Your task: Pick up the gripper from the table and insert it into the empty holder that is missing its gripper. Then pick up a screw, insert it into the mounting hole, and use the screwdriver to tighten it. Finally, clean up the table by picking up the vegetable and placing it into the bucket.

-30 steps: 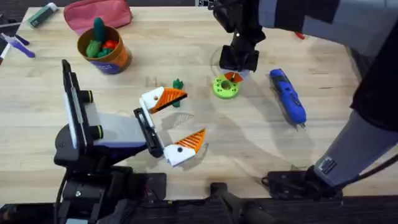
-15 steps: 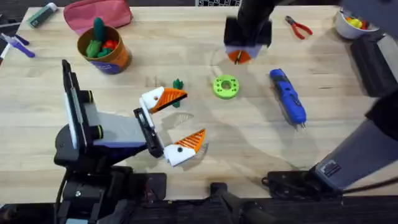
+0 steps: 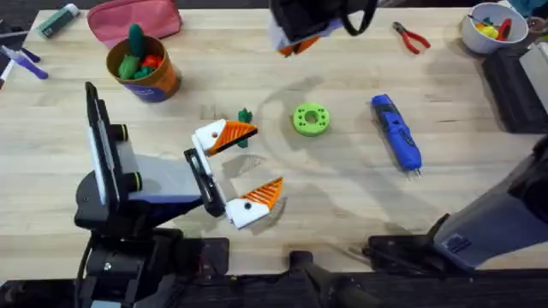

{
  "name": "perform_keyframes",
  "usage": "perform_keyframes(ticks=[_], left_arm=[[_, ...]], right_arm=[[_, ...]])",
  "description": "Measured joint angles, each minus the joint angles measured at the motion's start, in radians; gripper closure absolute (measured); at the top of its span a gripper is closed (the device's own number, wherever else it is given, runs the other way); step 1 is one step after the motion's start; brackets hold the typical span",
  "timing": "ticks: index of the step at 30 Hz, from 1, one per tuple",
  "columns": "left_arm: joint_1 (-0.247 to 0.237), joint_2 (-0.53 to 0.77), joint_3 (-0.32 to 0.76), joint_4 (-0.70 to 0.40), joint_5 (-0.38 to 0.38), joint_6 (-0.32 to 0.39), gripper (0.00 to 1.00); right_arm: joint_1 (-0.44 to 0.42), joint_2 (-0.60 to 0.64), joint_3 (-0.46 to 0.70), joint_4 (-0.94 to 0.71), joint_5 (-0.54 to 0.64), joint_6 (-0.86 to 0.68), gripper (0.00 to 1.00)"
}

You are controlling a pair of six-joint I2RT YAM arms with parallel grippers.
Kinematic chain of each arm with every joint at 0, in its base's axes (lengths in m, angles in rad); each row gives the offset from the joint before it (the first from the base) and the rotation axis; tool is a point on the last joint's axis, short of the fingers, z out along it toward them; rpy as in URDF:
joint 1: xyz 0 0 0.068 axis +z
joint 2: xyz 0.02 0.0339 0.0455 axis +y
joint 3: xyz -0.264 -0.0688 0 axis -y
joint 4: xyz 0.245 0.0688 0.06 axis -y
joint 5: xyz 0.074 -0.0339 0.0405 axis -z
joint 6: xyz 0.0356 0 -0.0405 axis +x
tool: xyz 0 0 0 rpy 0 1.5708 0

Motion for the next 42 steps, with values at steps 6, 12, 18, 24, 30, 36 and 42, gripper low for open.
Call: perform_keyframes(ticks=[6,12,18,24,30,36,42], left_arm=[[0.000,0.000,0.000,0.000,0.000,0.000,0.016],[0.000,0.000,0.000,0.000,0.000,0.000,0.016],[0.000,0.000,0.000,0.000,0.000,0.000,0.016],[0.000,0.000,0.000,0.000,0.000,0.000,0.015],[0.000,0.000,0.000,0.000,0.000,0.000,0.015],[0.000,0.000,0.000,0.000,0.000,0.000,0.015],[0.000,0.000,0.000,0.000,0.000,0.000,0.016]], right_arm=[[0.072,0.000,0.017,-0.006,0.000,-0.103,0.995],[0.170,0.000,0.017,0.002,0.004,-0.252,0.995],[0.282,0.000,0.017,0.036,0.004,-0.438,0.995],[0.345,0.000,0.017,0.037,0.004,-0.610,0.995],[0.358,0.000,0.017,0.035,0.004,-0.783,0.995],[0.358,0.002,0.017,0.035,0.004,-0.911,0.995],[0.358,0.031,0.019,0.038,-0.044,-1.011,0.995]])
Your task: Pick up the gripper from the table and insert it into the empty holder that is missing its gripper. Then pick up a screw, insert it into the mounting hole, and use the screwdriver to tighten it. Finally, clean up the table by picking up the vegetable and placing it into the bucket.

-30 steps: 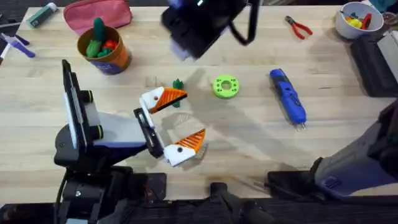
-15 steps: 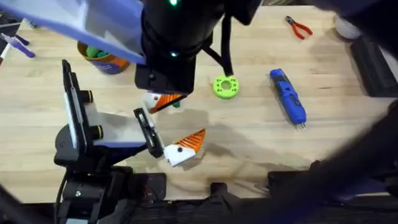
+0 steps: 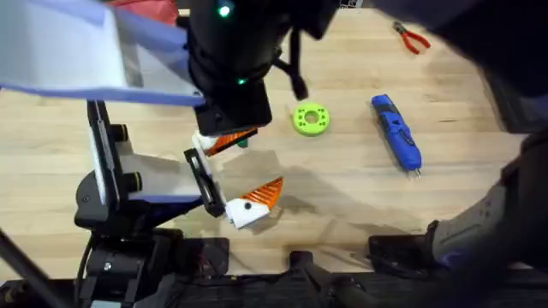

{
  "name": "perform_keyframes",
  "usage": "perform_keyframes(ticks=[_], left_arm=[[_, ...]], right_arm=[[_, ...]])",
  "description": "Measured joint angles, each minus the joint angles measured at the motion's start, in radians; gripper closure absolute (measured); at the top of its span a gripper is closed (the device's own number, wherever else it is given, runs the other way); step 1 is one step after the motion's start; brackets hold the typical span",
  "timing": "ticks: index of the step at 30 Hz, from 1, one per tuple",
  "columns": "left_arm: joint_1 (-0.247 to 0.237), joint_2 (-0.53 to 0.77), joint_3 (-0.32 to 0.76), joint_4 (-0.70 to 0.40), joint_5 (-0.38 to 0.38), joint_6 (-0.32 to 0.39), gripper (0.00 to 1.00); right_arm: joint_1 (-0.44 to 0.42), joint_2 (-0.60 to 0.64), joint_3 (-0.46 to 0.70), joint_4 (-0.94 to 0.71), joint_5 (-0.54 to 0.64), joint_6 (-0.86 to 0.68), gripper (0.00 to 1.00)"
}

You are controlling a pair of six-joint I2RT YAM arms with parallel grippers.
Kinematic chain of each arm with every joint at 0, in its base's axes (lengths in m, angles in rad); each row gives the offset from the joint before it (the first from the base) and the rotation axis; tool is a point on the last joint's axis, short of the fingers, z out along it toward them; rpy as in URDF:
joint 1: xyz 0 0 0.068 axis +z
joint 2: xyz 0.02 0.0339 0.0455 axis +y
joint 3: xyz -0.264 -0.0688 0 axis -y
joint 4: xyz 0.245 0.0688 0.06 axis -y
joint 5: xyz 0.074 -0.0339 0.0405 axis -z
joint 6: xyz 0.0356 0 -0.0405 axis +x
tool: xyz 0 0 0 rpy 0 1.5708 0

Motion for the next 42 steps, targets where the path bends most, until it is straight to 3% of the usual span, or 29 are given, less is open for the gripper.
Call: perform_keyframes(ticks=[9,42], left_arm=[[0.000,0.000,0.000,0.000,0.000,0.000,0.015],[0.000,0.000,0.000,0.000,0.000,0.000,0.015]], right_arm=[[-0.001,0.043,0.000,0.001,-0.027,-0.072,0.995],[-0.014,0.068,-0.012,0.012,-0.066,-0.087,0.995]])
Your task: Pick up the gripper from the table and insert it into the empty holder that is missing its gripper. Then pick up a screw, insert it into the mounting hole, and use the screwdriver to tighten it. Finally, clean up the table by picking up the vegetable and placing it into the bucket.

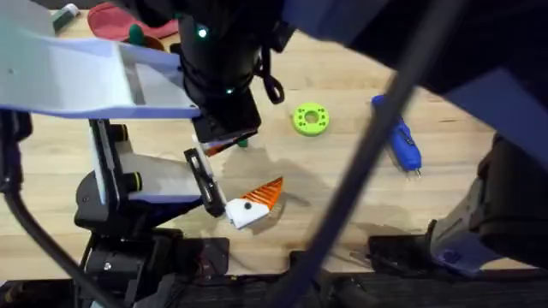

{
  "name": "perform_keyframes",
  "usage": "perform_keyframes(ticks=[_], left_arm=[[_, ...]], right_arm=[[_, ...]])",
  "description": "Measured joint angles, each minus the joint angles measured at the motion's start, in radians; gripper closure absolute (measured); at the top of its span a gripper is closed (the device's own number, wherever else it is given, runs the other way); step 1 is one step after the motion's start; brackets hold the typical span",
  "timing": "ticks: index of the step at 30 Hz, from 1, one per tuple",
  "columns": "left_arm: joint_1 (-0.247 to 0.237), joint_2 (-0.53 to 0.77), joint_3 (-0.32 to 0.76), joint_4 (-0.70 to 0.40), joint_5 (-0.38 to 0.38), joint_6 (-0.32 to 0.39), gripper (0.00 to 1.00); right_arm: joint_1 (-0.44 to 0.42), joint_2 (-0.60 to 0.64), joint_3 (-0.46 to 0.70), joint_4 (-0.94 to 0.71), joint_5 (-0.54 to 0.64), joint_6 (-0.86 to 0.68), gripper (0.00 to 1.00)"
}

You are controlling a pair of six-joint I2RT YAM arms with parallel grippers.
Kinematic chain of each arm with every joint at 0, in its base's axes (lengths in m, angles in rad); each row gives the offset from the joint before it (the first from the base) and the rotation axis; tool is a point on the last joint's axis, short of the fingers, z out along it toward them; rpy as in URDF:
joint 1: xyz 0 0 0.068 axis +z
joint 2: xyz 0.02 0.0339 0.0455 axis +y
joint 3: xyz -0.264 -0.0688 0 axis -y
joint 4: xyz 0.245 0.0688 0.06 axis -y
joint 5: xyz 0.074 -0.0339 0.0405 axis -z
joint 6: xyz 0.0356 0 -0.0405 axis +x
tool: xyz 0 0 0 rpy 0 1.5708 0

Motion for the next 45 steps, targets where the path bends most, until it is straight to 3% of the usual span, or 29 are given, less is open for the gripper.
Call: perform_keyframes(ticks=[45], left_arm=[[0.000,0.000,0.000,0.000,0.000,0.000,0.015]], right_arm=[[-0.006,0.035,-0.002,-0.014,0.000,0.000,0.995]])
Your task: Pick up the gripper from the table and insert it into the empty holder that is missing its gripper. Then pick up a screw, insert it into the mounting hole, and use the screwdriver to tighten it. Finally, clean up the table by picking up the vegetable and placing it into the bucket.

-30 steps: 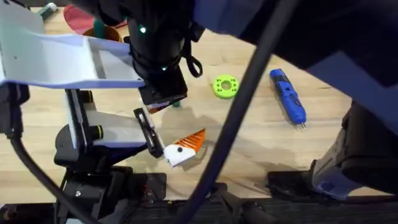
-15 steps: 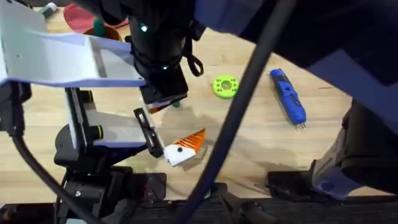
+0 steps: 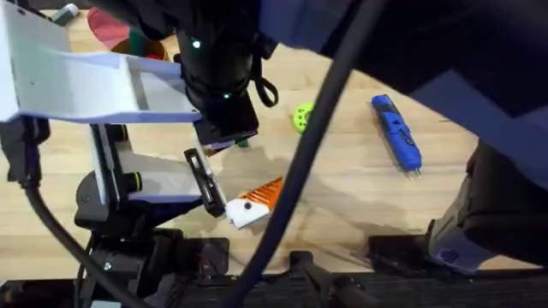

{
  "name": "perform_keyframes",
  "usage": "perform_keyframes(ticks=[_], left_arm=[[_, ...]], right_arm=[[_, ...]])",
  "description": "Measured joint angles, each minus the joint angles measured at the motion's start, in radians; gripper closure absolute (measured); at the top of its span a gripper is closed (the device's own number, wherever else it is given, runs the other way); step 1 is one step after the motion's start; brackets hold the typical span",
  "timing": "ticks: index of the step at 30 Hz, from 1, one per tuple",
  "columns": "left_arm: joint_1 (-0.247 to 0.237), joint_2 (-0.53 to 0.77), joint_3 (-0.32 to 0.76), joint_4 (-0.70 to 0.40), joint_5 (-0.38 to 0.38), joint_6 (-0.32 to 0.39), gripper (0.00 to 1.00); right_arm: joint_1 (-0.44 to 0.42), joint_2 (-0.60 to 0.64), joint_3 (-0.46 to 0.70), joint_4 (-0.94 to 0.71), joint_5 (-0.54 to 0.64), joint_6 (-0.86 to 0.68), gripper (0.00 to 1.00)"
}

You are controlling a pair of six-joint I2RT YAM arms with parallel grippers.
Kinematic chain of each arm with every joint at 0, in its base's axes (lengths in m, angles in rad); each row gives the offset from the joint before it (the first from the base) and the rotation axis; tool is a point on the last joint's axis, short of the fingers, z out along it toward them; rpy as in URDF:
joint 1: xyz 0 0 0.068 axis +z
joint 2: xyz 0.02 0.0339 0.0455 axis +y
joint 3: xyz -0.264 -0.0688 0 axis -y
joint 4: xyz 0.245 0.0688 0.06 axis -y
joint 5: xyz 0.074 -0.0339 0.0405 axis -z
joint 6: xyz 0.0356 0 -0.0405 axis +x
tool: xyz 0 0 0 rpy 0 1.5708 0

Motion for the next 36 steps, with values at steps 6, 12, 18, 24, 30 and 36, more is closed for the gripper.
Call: perform_keyframes(ticks=[6,12,18,24,30,36], left_arm=[[0.000,0.000,0.000,0.000,0.000,0.000,0.015],[0.000,0.000,0.000,0.000,0.000,0.000,0.015],[0.000,0.000,0.000,0.000,0.000,0.000,0.014],[0.000,0.000,0.000,0.000,0.001,0.000,0.014],[0.000,0.000,0.000,0.000,0.001,0.000,0.015],[0.000,0.000,0.000,-0.001,0.004,0.000,0.016]], right_arm=[[0.000,0.002,-0.002,0.000,-0.001,0.000,0.995],[0.000,0.006,-0.002,0.003,-0.001,0.000,0.995],[0.000,0.017,-0.002,0.008,-0.016,0.000,0.995],[0.000,0.017,-0.002,0.011,-0.039,0.001,0.995],[0.000,0.017,-0.002,0.011,-0.045,0.001,0.995],[-0.003,0.017,-0.002,0.004,-0.045,0.001,0.995]])
